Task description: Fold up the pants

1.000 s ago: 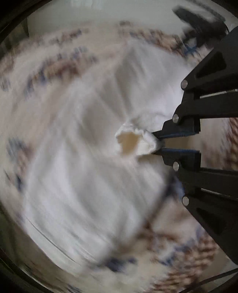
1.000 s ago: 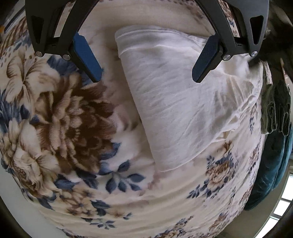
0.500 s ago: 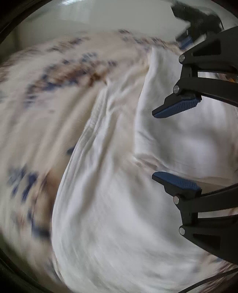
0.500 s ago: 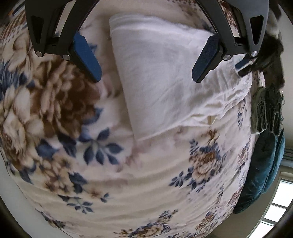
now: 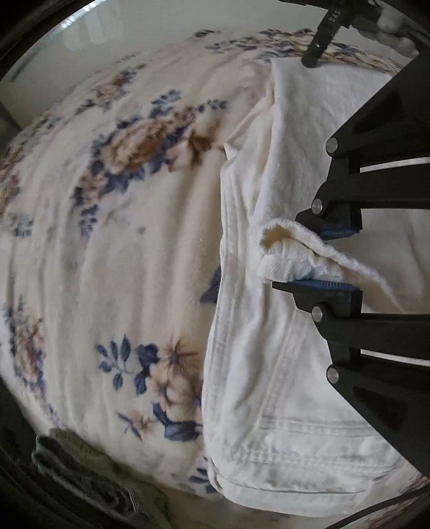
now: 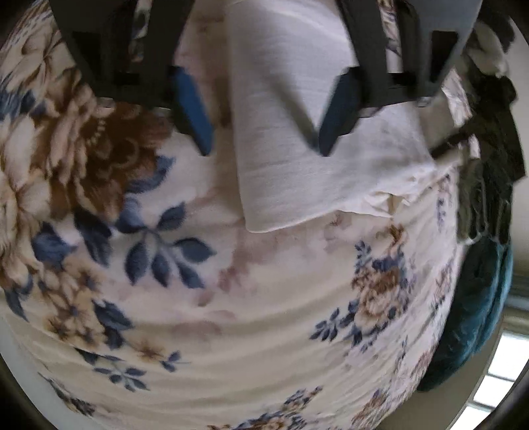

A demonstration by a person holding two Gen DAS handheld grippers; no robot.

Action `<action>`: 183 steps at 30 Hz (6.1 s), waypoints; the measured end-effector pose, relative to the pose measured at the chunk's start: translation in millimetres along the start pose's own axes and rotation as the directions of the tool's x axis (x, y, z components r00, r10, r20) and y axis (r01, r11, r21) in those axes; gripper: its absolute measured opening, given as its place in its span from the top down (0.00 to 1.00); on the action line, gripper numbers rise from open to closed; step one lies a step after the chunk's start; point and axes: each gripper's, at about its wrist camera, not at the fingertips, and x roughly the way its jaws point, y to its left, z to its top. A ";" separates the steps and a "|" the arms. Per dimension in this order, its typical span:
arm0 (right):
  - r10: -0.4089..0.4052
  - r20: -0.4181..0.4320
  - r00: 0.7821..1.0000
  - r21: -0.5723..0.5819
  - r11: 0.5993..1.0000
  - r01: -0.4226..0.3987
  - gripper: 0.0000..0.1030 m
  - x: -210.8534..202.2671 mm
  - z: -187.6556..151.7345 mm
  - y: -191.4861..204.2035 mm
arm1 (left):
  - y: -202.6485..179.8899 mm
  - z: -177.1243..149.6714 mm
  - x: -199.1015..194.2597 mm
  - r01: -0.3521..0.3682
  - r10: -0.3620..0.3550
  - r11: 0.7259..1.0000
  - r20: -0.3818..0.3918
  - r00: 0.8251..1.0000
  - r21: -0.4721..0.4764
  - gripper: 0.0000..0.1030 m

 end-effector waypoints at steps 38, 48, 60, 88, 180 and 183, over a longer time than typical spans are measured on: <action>0.344 -0.041 0.938 0.438 0.850 -0.293 0.36 -11.4 -130.7 -21.4 | 57.5 -95.9 -27.1 0.133 -0.159 0.971 -0.125 0.979 -0.198 0.70; 0.245 0.116 0.963 0.458 0.847 -0.271 0.89 -17.2 -132.0 -23.8 | 57.6 -104.3 -45.0 0.136 -0.151 0.979 -0.095 0.984 -0.149 0.90; 0.236 -0.006 0.972 0.511 0.836 -0.200 0.34 -32.3 -141.1 -52.5 | 69.8 -107.2 -35.5 0.134 -0.159 0.972 -0.120 0.980 -0.195 0.87; -0.302 0.058 0.952 -0.120 0.944 0.307 0.03 -5.4 -108.8 104.4 | 112.9 -128.3 -84.7 -0.173 0.174 0.962 -0.013 0.985 -0.211 0.05; 0.086 0.105 0.991 0.418 0.900 -0.123 0.03 -99.2 -102.1 -175.2 | -205.9 -146.0 -87.3 0.032 -0.102 0.932 0.177 0.979 0.360 0.03; 0.179 0.112 0.978 0.312 0.928 -0.205 0.03 -96.0 -80.7 -128.5 | -149.9 -119.7 -101.2 -0.090 0.037 0.970 0.232 0.972 0.226 0.03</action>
